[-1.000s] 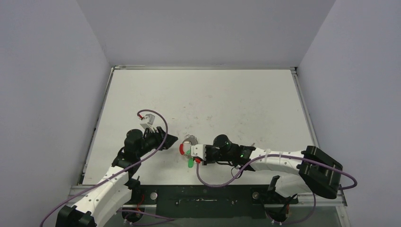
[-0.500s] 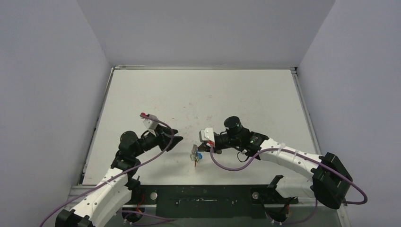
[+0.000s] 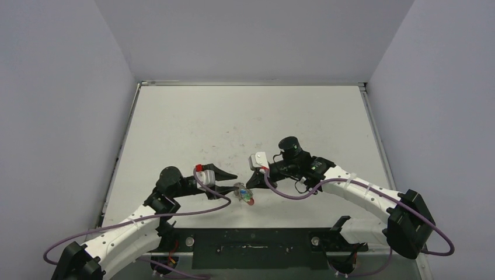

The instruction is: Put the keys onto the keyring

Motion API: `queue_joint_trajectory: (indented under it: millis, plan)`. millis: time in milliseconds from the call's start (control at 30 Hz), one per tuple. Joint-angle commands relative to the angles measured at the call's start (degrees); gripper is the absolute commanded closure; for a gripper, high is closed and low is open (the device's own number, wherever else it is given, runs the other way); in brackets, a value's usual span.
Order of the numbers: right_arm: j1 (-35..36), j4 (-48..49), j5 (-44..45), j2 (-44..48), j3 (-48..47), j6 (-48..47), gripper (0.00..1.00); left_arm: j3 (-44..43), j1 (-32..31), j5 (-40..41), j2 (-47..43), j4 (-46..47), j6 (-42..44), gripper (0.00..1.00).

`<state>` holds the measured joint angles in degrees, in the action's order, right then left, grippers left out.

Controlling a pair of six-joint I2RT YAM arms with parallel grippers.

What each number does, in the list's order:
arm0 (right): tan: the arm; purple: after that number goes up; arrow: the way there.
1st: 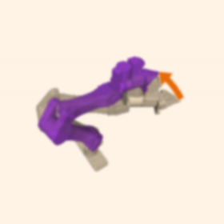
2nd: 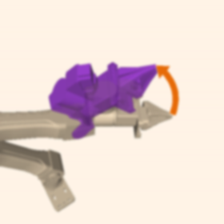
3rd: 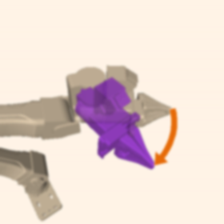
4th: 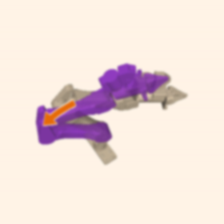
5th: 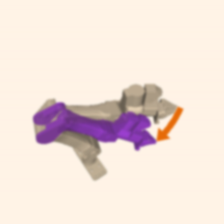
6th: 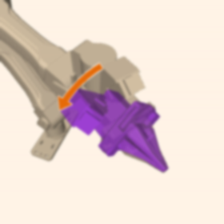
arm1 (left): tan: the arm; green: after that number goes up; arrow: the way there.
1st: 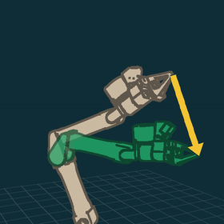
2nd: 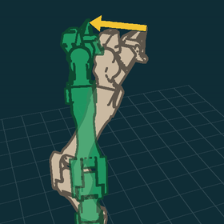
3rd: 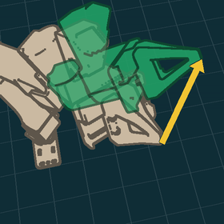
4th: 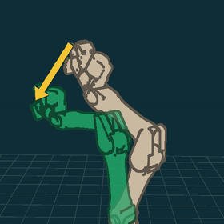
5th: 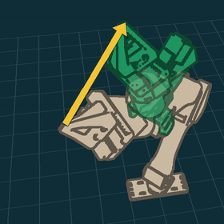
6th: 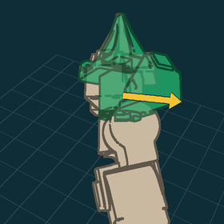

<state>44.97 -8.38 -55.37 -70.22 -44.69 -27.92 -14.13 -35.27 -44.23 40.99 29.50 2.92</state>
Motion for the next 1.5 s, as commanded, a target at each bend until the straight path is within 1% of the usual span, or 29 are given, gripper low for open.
queue_joint_trajectory:
  millis: [0,100,267,400,533,667,767,800,867,1033,1100,1133,1333,1467]
  plan:
    - [-0.3,7.0,-2.9,1.6,-1.6,5.7,1.0,-1.9,-3.1,2.0,1.8,1.4,7.5,0.64]
    - [-0.3,12.4,-2.3,1.5,-0.1,11.0,1.0,-1.1,-4.8,4.9,2.0,0.9,9.3,0.64]
    - [-0.3,13.7,-1.9,1.8,0.9,12.2,1.0,-0.8,-6.4,7.4,2.6,0.6,10.9,0.65]
    - [-0.3,13.5,-1.8,1.8,0.9,12.1,1.0,-1.0,-6.9,8.4,3.7,0.9,11.9,0.74]
    - [-0.3,13.5,-1.7,1.7,0.9,12.0,1.0,-1.3,-7.2,8.9,4.9,1.0,12.7,0.86]
    - [-0.4,12.0,-0.9,1.6,0.6,10.9,1.0,-1.7,-7.2,9.1,4.9,0.5,13.4,1.0]
    - [-0.4,8.9,1.2,2.1,-0.1,8.9,1.0,-3.1,-7.3,9.5,3.4,-3.2,14.0,1.0]
    - [-0.4,7.7,2.0,2.4,-0.3,8.0,0.98,-3.8,-7.3,9.9,2.8,-5.0,14.1,1.0]
    - [-0.5,5.6,4.2,3.4,-0.6,6.9,0.89,-5.3,-7.2,10.3,1.6,-8.7,14.1,1.0]
    - [-1.0,5.0,8.7,5.9,-0.7,6.0,0.68,-9.4,-7.2,10.4,0.4,-19.4,13.4,1.0]
    - [-1.1,4.9,10.0,6.7,-0.9,5.7,0.56,-11.6,-7.2,10.6,0.6,-23.6,13.0,1.0]
    - [-1.1,4.8,10.5,7.0,-1.0,5.4,0.52,-12.6,-7.3,10.6,0.7,-25.7,12.7,1.0]
    - [-1.0,4.2,10.3,6.7,-2.3,4.5,0.52,-17.5,-7.3,11.7,2.2,-34.6,10.2,1.0]
    - [-0.2,3.8,9.0,5.1,-3.7,3.8,0.57,-19.7,-7.4,11.6,3.9,-37.5,8.3,1.0]
